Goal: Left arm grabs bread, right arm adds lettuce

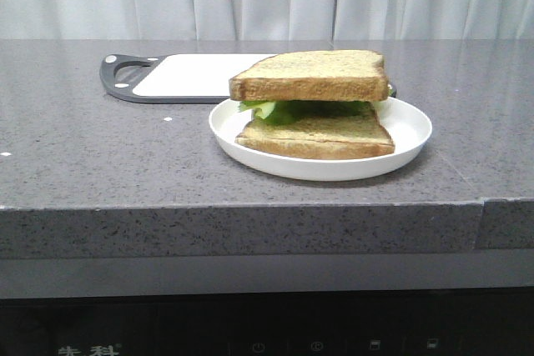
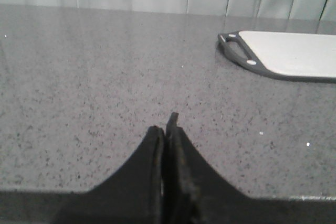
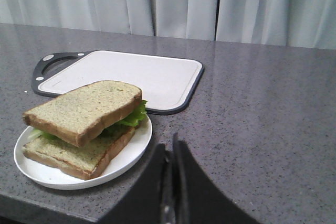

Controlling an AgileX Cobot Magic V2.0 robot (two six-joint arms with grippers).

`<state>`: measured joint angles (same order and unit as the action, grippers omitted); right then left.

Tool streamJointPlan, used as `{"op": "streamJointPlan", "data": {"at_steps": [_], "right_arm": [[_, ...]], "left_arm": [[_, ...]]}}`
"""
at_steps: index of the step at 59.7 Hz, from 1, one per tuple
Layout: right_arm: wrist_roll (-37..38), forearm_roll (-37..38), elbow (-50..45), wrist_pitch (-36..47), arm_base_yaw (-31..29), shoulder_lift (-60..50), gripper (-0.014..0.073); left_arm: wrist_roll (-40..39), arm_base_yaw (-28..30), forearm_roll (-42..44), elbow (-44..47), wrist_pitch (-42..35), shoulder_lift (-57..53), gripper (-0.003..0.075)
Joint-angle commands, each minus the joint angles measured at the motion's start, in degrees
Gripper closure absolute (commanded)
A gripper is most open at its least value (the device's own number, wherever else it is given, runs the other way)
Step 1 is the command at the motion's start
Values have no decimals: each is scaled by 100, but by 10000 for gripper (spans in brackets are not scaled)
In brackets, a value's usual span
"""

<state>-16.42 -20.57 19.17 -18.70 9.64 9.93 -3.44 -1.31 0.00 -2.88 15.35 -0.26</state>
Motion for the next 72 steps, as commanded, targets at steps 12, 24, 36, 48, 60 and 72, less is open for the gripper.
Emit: {"op": "streamJointPlan", "data": {"at_steps": [12, 24, 36, 48, 60, 72], "right_arm": [[-59, -53, 151, 401, -22, 59, 655], [-59, -53, 151, 394, -22, 58, 655], [-59, -53, 151, 394, -22, 58, 655], [-59, -53, 151, 394, -22, 58, 655], [-59, -53, 151, 394, -22, 58, 655], [154, 44, -77, 919, -46, 58, 655]], "left_arm": [[-58, 19, -233, 337, -813, -113, 741], [-58, 19, -311, 337, -815, -102, 741], [-58, 19, -311, 337, -815, -102, 741], [-58, 19, -311, 337, -815, -102, 741], [-58, 19, -311, 337, -815, -102, 741], [-58, 19, -311, 337, -815, -102, 741]]}}
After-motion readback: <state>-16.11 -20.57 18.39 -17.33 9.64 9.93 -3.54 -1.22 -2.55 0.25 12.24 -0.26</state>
